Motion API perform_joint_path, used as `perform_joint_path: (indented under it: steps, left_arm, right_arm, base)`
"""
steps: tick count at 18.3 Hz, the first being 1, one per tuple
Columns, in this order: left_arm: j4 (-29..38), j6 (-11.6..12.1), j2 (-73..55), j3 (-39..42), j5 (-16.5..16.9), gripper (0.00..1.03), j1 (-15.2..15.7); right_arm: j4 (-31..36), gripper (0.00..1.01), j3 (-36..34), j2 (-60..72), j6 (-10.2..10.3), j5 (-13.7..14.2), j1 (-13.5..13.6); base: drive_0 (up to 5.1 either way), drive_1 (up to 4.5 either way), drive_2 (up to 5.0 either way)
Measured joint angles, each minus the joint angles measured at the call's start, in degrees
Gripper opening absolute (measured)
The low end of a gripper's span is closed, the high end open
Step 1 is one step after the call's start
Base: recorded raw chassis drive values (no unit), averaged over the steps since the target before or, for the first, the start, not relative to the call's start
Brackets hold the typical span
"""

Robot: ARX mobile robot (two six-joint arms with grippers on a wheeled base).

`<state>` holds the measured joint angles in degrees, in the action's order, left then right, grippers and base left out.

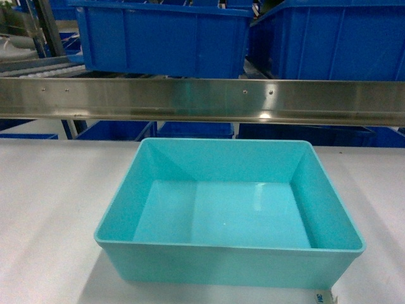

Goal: Organize blue bins on left shelf correctly

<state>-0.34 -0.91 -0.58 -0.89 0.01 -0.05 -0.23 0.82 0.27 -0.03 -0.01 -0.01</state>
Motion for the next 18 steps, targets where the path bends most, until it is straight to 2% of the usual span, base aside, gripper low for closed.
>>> perform_joint_path:
  steps: [18]
  left_arm:
    - [0.00, 0.00, 0.00, 0.00, 0.00, 0.98, 0.00]
  right_arm:
    - [0.00, 0.98, 0.00, 0.00, 0.00, 0.00, 0.00]
  base:
    - [0.0, 0.00, 0.0]
